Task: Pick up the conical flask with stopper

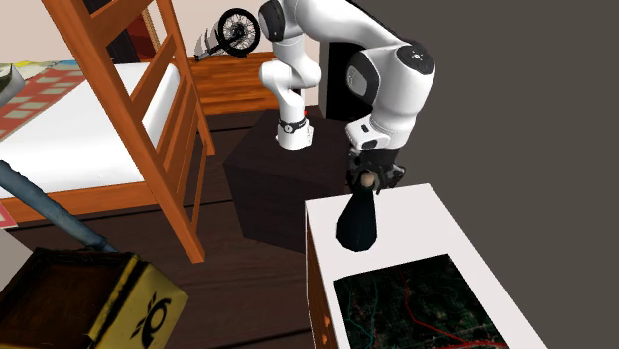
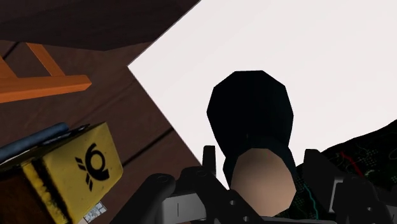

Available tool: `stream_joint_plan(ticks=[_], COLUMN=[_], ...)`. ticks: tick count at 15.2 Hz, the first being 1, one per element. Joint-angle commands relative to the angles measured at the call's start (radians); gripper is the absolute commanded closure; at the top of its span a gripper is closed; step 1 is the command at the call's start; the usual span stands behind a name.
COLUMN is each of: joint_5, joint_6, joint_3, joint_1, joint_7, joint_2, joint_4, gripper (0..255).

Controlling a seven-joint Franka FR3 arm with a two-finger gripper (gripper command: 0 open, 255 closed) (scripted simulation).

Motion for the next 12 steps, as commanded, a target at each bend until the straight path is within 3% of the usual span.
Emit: stream_joint_plan(ticks=[1,12], joint_5=[0.003,0.005], joint_6=[-0.026,-0.149], joint_3=[0.001,0.005], joint_1=[0.001,0.015], joint_7=[-0.004,-0.013], joint_2=[-0.005,-0.004], joint_4=[0.024,0.149], gripper=[255,255])
